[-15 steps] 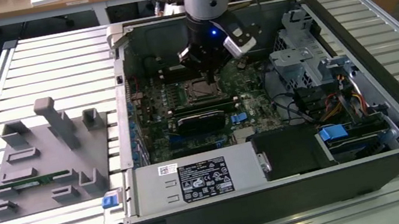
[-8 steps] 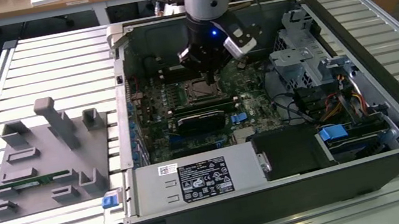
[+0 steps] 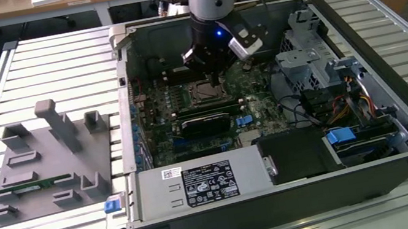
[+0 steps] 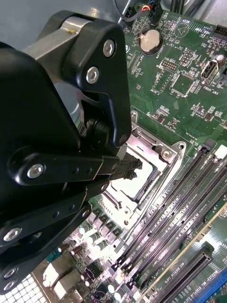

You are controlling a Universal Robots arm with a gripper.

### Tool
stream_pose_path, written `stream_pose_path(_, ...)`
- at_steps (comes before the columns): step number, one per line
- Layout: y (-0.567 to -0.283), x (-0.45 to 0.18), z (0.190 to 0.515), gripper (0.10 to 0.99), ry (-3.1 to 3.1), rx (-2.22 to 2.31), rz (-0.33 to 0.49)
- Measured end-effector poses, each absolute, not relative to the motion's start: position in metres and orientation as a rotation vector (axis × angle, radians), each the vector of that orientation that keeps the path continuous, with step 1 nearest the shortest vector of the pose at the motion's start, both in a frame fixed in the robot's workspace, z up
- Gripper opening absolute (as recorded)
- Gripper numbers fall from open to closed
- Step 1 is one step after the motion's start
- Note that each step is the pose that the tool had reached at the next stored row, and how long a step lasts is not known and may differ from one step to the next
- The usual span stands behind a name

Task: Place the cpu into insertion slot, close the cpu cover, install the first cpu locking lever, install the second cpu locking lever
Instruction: 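Install the second cpu locking lever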

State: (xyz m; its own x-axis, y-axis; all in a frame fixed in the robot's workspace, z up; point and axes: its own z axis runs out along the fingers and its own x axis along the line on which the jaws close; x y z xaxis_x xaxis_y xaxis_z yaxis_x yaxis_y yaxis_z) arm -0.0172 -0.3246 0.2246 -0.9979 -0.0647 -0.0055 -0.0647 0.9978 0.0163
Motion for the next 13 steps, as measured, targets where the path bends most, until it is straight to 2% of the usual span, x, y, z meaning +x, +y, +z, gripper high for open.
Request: stream_pose_path(13,-0.3337,-0.0171,0.2246,0.106,3.138,-0.101,0.032)
